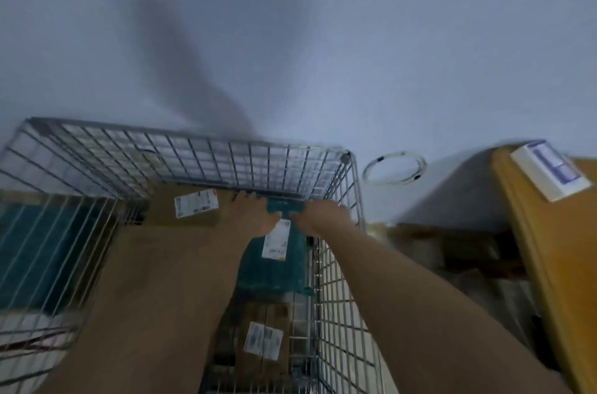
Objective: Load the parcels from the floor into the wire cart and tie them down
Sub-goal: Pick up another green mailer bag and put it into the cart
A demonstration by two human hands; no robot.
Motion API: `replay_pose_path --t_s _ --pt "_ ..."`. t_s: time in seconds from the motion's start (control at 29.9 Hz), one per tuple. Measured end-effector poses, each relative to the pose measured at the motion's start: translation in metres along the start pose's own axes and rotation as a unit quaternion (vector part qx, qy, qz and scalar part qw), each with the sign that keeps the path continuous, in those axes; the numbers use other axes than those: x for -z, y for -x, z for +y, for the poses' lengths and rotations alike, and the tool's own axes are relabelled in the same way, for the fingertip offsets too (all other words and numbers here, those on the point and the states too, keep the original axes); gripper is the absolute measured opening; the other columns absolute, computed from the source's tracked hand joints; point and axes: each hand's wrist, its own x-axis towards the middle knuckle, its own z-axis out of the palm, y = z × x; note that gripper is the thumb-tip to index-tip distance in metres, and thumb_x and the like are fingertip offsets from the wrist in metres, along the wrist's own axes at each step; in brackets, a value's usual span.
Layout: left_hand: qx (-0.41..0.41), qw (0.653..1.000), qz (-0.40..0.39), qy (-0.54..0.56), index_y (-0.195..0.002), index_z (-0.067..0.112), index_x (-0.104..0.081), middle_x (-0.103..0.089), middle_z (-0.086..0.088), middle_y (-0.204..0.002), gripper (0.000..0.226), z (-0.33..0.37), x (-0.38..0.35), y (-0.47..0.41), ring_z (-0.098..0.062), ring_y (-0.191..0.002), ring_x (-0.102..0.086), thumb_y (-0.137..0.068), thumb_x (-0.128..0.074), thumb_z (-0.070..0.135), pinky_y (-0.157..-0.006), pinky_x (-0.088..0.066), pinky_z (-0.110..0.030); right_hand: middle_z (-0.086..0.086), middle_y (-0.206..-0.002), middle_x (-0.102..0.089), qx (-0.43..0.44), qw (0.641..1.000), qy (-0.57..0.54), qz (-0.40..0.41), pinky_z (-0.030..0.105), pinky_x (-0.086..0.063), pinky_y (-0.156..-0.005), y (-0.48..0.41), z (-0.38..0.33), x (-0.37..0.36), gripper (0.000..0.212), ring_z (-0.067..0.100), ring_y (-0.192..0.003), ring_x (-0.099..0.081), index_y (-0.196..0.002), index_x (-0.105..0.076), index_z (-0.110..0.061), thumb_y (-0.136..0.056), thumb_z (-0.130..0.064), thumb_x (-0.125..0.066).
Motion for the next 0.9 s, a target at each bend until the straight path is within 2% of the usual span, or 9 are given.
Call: replay_pose_path --t_s 0.17,0.27,0.43,0.67,0.9 --pt "0.008 0.994 0.106 0.005 -0.164 0.020 -0.023 -0.018 -0.007 -0.172 0.076 -0.001 0.163 0.095 -0.028 -0.157 -0.018 -0.104 -0.024 0.066 -0.128 -0.010 -0.050 0.002 -0.171 -0.018 0.037 0.986 0.024 0.162 0.051 -0.007 -0.126 0.107 -0.002 0.159 0.065 0.028 -0.156 -0.016 -0.162 -0.025 -0.026 -0.106 -0.058 -0.023" --pt "0.014 0.983 0.180 -0.009 -0.164 0.020 -0.023 -0.016 -0.006 -0.172 0.076 -0.004 0.258 0.161 -0.027 -0.158 -0.014 -0.104 -0.020 0.067 -0.128 -0.007 -0.050 0.002 -0.172 -0.011 0.050 0.970 0.022 0.236 0.050 -0.004 -0.127 0.180 -0.006 0.250 0.069 0.028 -0.158 -0.009 -0.164 -0.018 -0.025 -0.106 -0.062 -0.019" --pt "0.036 0.956 0.287 -0.046 -0.163 0.024 -0.026 -0.019 -0.005 -0.171 0.072 -0.008 0.389 0.281 -0.028 -0.158 -0.014 -0.104 -0.020 0.066 -0.127 -0.007 -0.051 0.001 -0.172 -0.012 0.074 0.933 0.014 0.352 0.051 -0.004 -0.128 0.304 -0.013 0.370 0.071 0.028 -0.158 -0.009 -0.164 -0.020 -0.025 -0.105 -0.063 -0.020" --pt "0.054 0.923 0.381 -0.029 -0.164 0.024 -0.023 -0.017 -0.003 -0.172 0.074 -0.003 0.508 0.417 -0.028 -0.159 -0.012 -0.104 -0.020 0.066 -0.127 -0.005 -0.051 0.001 -0.172 -0.011 0.090 0.896 0.003 0.435 0.051 -0.003 -0.128 0.437 -0.018 0.455 0.072 0.028 -0.159 -0.008 -0.164 -0.018 -0.025 -0.104 -0.064 -0.020" --pt "0.065 0.899 0.432 -0.039 -0.163 0.023 -0.024 -0.019 -0.004 -0.172 0.073 0.005 0.552 0.487 -0.028 -0.158 -0.015 -0.104 -0.020 0.066 -0.128 -0.006 -0.051 0.001 -0.172 -0.011 0.103 0.871 -0.001 0.480 0.051 -0.003 -0.128 0.503 -0.024 0.492 0.072 0.027 -0.159 -0.009 -0.165 -0.017 -0.026 -0.104 -0.064 -0.020"
